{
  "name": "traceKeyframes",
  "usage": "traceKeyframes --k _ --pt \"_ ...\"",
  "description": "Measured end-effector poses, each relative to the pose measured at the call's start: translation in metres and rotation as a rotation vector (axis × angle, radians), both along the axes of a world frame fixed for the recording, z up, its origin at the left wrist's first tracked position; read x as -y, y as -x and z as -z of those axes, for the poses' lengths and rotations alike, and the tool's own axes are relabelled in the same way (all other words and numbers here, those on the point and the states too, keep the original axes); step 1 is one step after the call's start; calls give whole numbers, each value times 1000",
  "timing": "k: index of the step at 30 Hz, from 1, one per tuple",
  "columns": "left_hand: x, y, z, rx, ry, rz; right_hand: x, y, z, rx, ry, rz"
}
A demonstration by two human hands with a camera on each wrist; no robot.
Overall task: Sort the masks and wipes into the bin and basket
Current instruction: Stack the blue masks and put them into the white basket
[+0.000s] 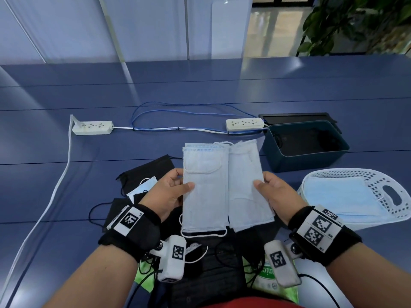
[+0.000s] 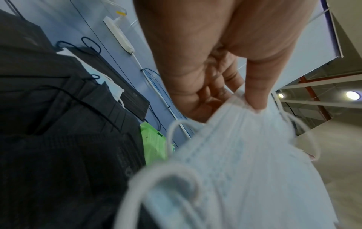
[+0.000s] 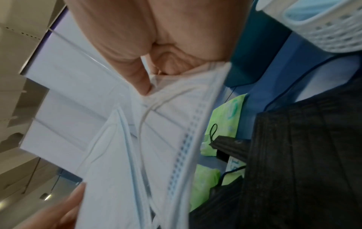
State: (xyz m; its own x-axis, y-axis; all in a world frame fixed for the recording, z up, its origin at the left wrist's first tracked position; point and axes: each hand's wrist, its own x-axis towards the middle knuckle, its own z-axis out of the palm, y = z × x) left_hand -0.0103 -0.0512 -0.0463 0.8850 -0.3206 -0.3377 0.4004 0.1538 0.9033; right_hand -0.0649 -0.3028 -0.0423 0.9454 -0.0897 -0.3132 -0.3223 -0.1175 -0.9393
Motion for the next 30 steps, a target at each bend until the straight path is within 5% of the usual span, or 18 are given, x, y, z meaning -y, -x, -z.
traceKeyframes --k 10,18,24,27,30 --pt "11 1 -22 -62 297 137 -9 -2 -7 -57 -107 -10" --pt "30 2 -11 -86 95 160 -25 -6 -10 -87 -495 16" --pt "36 7 -5 -146 182 70 -32 -2 -10 -155 -580 18" --pt "39 7 -5 -131 189 40 -36 -6 -8 -141 -434 -56" --pt "42 3 -8 -1 161 -23 -36 -7 -14 -22 0 -271"
